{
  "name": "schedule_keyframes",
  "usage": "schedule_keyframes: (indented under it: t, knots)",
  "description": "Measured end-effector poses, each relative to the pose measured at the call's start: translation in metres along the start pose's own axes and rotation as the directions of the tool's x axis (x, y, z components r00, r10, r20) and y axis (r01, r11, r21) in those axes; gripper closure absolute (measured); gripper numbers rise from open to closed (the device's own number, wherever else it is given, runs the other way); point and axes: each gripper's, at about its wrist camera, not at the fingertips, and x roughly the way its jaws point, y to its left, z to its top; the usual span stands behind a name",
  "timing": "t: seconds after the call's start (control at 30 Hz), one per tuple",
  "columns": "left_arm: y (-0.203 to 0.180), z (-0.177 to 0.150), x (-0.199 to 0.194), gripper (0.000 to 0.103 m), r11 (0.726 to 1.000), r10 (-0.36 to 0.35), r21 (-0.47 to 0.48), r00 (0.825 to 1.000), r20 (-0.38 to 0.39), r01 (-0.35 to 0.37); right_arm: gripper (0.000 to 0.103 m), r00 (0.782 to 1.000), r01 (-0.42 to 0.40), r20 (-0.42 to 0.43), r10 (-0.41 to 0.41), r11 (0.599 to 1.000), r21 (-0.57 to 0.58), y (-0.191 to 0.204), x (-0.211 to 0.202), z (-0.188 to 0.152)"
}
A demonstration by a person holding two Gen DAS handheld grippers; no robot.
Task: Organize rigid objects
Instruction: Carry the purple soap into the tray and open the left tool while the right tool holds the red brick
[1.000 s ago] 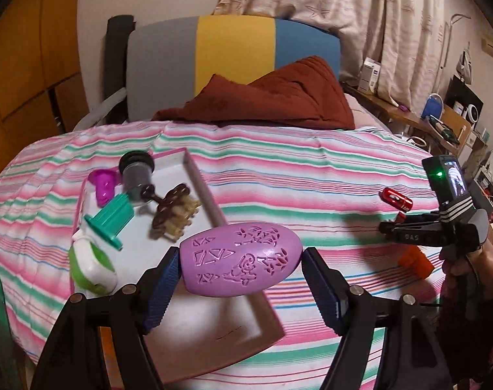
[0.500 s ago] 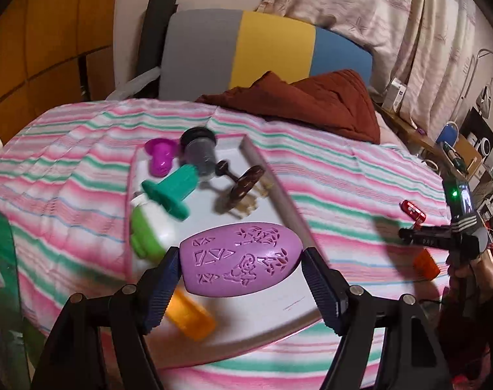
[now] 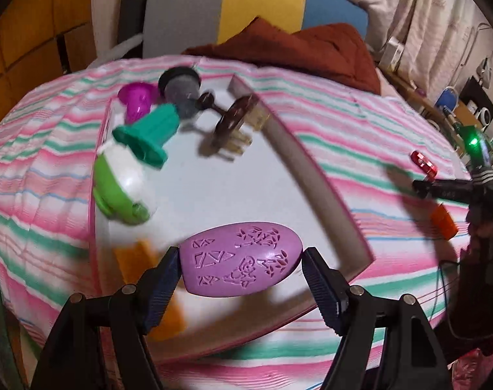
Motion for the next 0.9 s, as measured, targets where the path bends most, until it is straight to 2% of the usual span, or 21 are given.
schedule_keyframes:
  t: [0.07, 0.2, 0.4, 0.57, 0.63, 0.73, 0.8, 0.9]
  knots:
    - [0.002, -0.004, -0.002, 0.027, 1.0, 0.015, 0.007, 1.0, 0.015, -0.015, 0.055, 1.0, 0.001, 0.0, -0.001, 1.0, -0.001, 0.0, 0.0, 0.0]
    - [0.006, -0.008, -0.008, 0.026, 1.0, -0.009, -0.012, 0.999, 0.032, 0.009, 0.055, 1.0, 0.002, 0.001, -0.002, 1.0, -0.002, 0.0, 0.0, 0.0]
    - [0.017, -0.006, -0.033, 0.026, 0.998, -0.003, -0.054, 0.994, 0.111, 0.009, 0.056, 1.0, 0.013, 0.014, -0.013, 1.0, -0.01, 0.002, -0.003, 0.0]
    - [0.035, -0.003, -0.054, 0.026, 0.994, 0.034, -0.106, 0.985, 0.172, -0.016, 0.056, 0.995, -0.057, 0.088, 0.054, 0.998, 0.03, 0.01, -0.024, 0.005]
    - [0.043, -0.003, -0.058, 0.026, 0.991, 0.061, -0.125, 0.981, 0.182, -0.039, 0.056, 0.986, -0.12, 0.12, 0.117, 0.992, 0.023, 0.028, -0.036, 0.007]
    - [0.048, -0.003, -0.061, 0.026, 0.985, 0.123, -0.143, 0.975, 0.183, -0.097, 0.056, 0.962, -0.206, 0.17, 0.216, 0.976, -0.071, 0.074, -0.058, 0.011]
    - [0.05, -0.004, -0.062, 0.026, 0.981, 0.146, -0.15, 0.973, 0.18, -0.119, 0.056, 0.934, -0.27, 0.197, 0.297, 0.951, -0.152, 0.111, -0.074, 0.016]
    - [0.058, -0.006, -0.064, 0.026, 0.976, 0.143, -0.185, 0.974, 0.175, -0.11, 0.056, 0.897, -0.337, 0.211, 0.388, 0.91, -0.242, 0.16, -0.089, 0.021]
